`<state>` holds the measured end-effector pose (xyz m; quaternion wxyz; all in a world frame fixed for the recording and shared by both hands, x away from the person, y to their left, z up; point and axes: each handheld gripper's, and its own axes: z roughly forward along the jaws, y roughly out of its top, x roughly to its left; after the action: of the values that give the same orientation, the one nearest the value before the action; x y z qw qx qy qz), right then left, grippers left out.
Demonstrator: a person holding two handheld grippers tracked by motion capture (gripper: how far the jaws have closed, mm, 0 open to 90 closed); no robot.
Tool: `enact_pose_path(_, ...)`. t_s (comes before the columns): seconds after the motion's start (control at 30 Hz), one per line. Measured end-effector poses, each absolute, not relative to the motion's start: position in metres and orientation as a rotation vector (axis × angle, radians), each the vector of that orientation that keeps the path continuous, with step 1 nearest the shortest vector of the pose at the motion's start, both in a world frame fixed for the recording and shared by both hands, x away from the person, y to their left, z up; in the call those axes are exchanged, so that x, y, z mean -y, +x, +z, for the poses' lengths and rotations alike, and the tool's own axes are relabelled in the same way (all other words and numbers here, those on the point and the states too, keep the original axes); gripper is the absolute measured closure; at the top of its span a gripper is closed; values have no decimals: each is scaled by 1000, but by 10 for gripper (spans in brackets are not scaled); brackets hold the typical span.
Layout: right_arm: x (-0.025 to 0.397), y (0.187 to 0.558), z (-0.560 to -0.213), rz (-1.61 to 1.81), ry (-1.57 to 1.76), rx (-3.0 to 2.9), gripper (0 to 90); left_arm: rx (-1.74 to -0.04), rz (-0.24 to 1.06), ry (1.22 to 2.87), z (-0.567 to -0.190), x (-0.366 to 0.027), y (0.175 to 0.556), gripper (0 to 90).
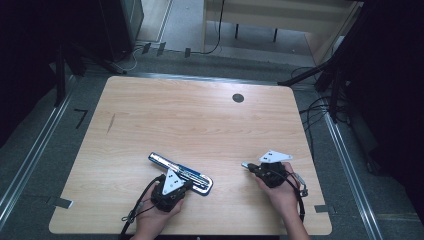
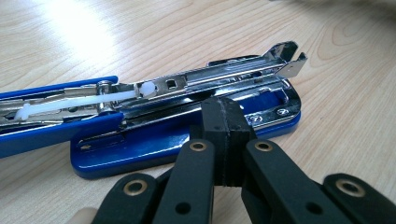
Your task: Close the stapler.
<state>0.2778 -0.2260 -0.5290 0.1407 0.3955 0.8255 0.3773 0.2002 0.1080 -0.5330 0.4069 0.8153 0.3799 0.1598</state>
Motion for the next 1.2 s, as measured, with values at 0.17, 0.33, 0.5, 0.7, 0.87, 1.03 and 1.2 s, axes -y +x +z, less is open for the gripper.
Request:
enact_pose_path(0.17, 233, 282, -528, 1136, 1130, -2372, 847, -958, 401, 2054, -533, -108, 200, 900)
enact_pose_path(0.33, 240, 292, -528, 1152, 1105, -2427, 784, -958, 393, 2053, -533, -109, 201, 900)
enact_pose_path(0.5, 240, 296, -525, 1143, 1060, -2441, 821, -958, 395, 2053, -533, -109, 201, 900)
enact_pose_path(0.7, 242, 299, -528, 1146, 1056, -2484, 810, -959, 394, 2053, -533, -109, 201, 900)
enact_pose_path(0.87, 240, 300, -525, 1148, 1016, -2520, 737, -958, 394, 2053, -533, -109, 201, 900)
enact_pose_path(1.03, 236, 304, -522, 1141, 996, -2540, 711, -958, 394, 2053, -533, -109, 201, 900)
enact_pose_path(1.2, 231, 307, -529, 1113, 1010, -2581, 707, -958, 391, 2054, -533, -109, 201, 900)
